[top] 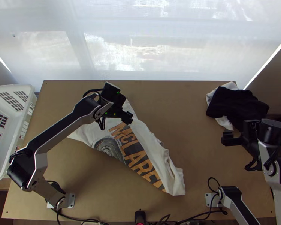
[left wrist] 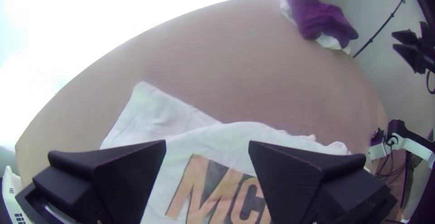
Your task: Fold the t-shirt
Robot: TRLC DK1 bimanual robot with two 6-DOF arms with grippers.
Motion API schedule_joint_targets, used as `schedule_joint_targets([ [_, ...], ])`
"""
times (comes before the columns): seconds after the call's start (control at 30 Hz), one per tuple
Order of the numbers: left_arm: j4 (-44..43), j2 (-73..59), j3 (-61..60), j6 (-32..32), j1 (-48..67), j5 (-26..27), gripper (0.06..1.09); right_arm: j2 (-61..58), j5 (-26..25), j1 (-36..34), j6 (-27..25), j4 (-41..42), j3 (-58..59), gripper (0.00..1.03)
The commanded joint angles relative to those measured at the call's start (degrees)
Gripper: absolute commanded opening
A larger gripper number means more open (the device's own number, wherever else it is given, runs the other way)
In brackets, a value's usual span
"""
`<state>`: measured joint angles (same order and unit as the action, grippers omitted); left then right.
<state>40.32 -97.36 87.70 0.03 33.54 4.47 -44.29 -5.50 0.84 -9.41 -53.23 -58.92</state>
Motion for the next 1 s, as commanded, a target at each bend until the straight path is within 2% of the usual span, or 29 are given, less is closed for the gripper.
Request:
schedule_joint_targets([
  [0.0,-1.20,-3.54,-5.26,1.46,-4.01,-1.75,0.95,-3.61,0.66,1.71,0.27,-0.91,-5.95,0.98],
  [0.33,-4.37,-8.90,-4.73,1.64,-5.50,-5.26,0.95,-5.45,0.66,3.55,-0.08,-2.23,-7.88,0.98],
  [0.67,-6.48,-14.17,-0.78,2.60,-4.80,-5.35,0.93,-4.66,0.66,3.20,-0.52,-2.75,-5.68,0.98],
  [0.8,-4.72,-16.72,0.01,3.31,-4.45,-5.26,0.62,-4.40,0.66,2.50,-0.52,-2.75,-5.24,0.98],
  [0.9,-2.79,-17.95,0.45,4.27,-4.62,-4.03,0.30,-4.13,0.66,1.88,-0.61,-2.84,-5.07,0.98],
  [0.97,-2.52,-17.77,0.37,4.45,-4.98,-2.98,0.14,-4.05,0.66,1.44,-0.61,-2.93,-4.98,0.98],
])
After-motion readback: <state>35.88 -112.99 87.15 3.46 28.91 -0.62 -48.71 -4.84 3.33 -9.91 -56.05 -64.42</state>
